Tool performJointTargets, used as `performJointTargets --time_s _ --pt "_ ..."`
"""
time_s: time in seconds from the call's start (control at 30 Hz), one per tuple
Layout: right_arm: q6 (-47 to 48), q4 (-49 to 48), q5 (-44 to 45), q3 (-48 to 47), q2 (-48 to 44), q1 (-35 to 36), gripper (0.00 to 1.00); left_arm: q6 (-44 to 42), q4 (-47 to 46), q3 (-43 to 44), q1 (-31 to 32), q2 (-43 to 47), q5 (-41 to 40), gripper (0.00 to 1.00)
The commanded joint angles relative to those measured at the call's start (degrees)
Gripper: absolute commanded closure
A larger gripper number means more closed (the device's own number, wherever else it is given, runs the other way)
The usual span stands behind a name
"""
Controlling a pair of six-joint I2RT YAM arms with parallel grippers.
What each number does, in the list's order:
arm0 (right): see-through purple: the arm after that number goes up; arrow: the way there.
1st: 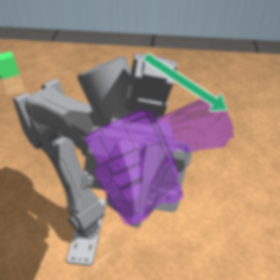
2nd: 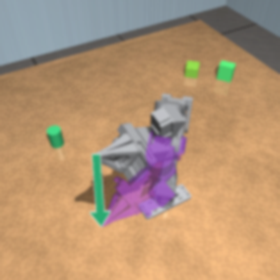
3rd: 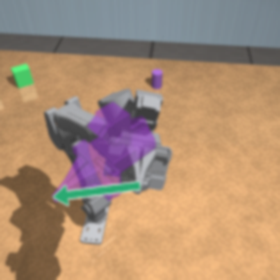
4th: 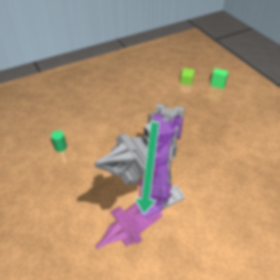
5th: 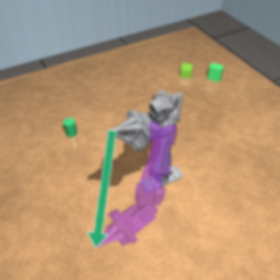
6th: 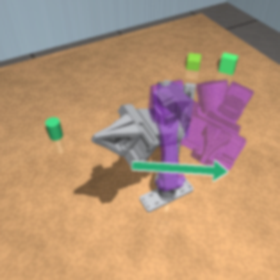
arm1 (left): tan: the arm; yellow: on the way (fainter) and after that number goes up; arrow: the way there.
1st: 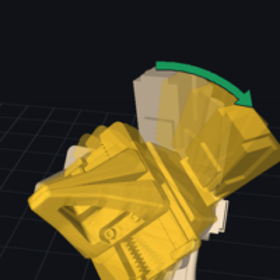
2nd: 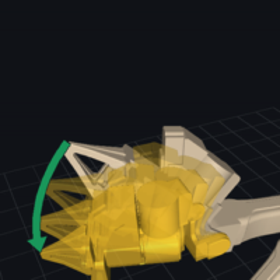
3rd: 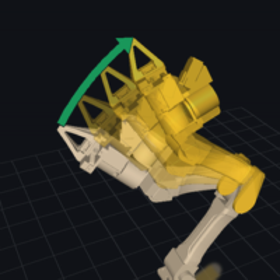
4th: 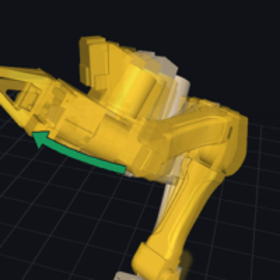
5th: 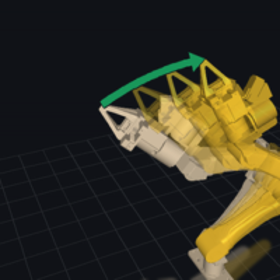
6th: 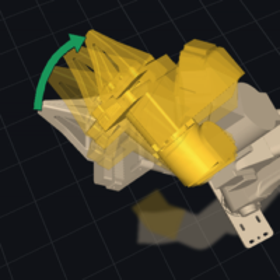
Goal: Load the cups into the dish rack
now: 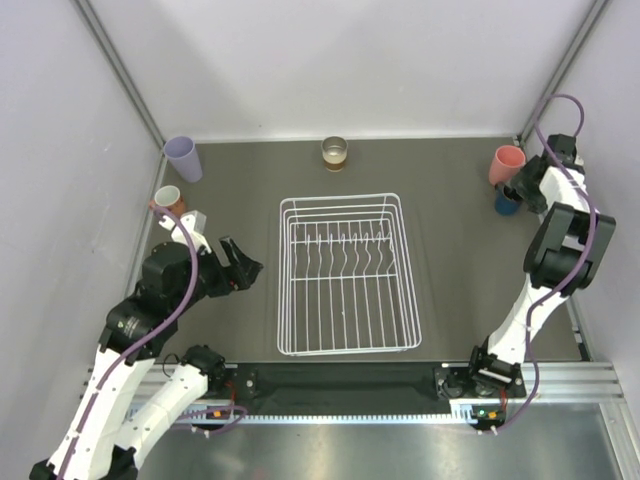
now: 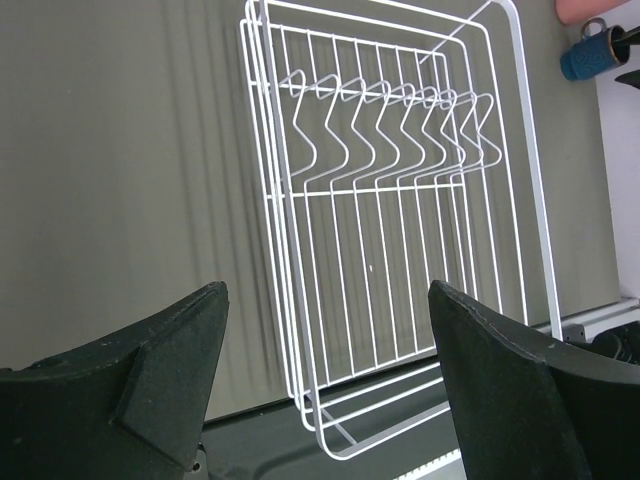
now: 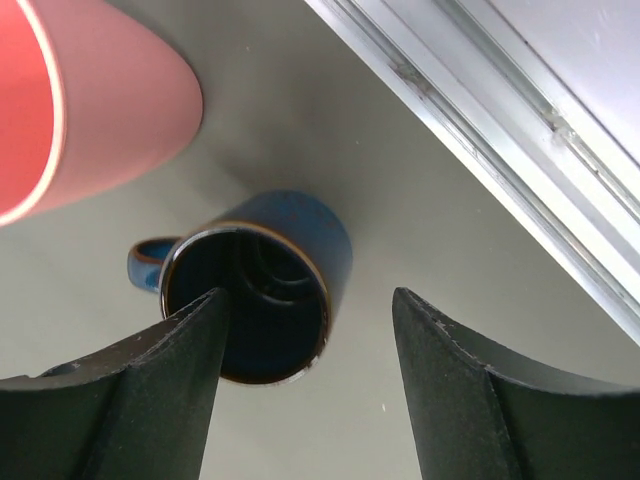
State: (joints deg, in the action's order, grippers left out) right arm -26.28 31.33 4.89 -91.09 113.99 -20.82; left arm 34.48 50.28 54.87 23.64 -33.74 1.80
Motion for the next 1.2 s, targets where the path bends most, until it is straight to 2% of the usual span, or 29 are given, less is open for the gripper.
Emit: performJointTargets --time_s 0.0,0.1,0.33,0.37,0.47,0.53,0.63,0.73,0.77,0.8,0.93,1.17 --pt "-1.49 -2.42 1.70 -2.52 1.05 0.52 0.34 -1.08 0.25 3.31 -0.08 -0.72 -0.66 0.14" --pt "-2.54 -3.47 1.97 -1.20 1.14 0.52 0.36 -1.87 1.31 4.62 -0.08 -1.86 -0.75 0.14" --pt "-4.65 -4.88 2.41 0.12 2.46 0.60 0.47 -3.45 3.86 7.70 0.00 -6.60 -0.66 0.16" --pt "-4.83 -5.40 2.41 0.73 2.37 0.78 0.54 -3.63 4.47 8.58 0.00 -6.78 -1.01 0.17" --pt "-5.88 -6.46 1.88 1.88 1.85 1.30 0.65 -3.28 5.35 9.72 0.00 -7.13 -1.28 0.17" --pt "-5.97 -6.46 2.14 1.70 1.84 1.57 0.65 -2.40 5.18 9.29 0.00 -6.43 -1.28 0.17" --pt "-5.54 -6.02 2.41 1.88 1.06 1.83 0.71 -0.30 4.39 7.71 0.00 -5.20 -0.67 0.17" --pt "-4.83 -5.41 2.67 2.58 -0.26 1.83 0.88 1.11 4.21 7.00 0.00 -4.41 -0.22 0.20" --pt "-4.48 -5.32 3.02 3.10 -1.05 1.83 0.97 1.81 4.30 7.00 0.00 -4.15 -0.31 0.20" --pt "-3.96 -5.23 3.20 3.37 -1.49 1.83 1.00 1.99 4.12 6.83 0.00 -3.45 -0.57 0.20" --pt "-2.46 -4.09 3.73 5.56 -4.30 1.75 1.00 3.49 3.16 7.35 0.00 -2.47 -0.57 0.20" --pt "-1.84 -3.82 -1.00 12.94 -19.39 2.97 1.00 4.72 1.41 9.81 0.00 -4.14 2.84 0.20"
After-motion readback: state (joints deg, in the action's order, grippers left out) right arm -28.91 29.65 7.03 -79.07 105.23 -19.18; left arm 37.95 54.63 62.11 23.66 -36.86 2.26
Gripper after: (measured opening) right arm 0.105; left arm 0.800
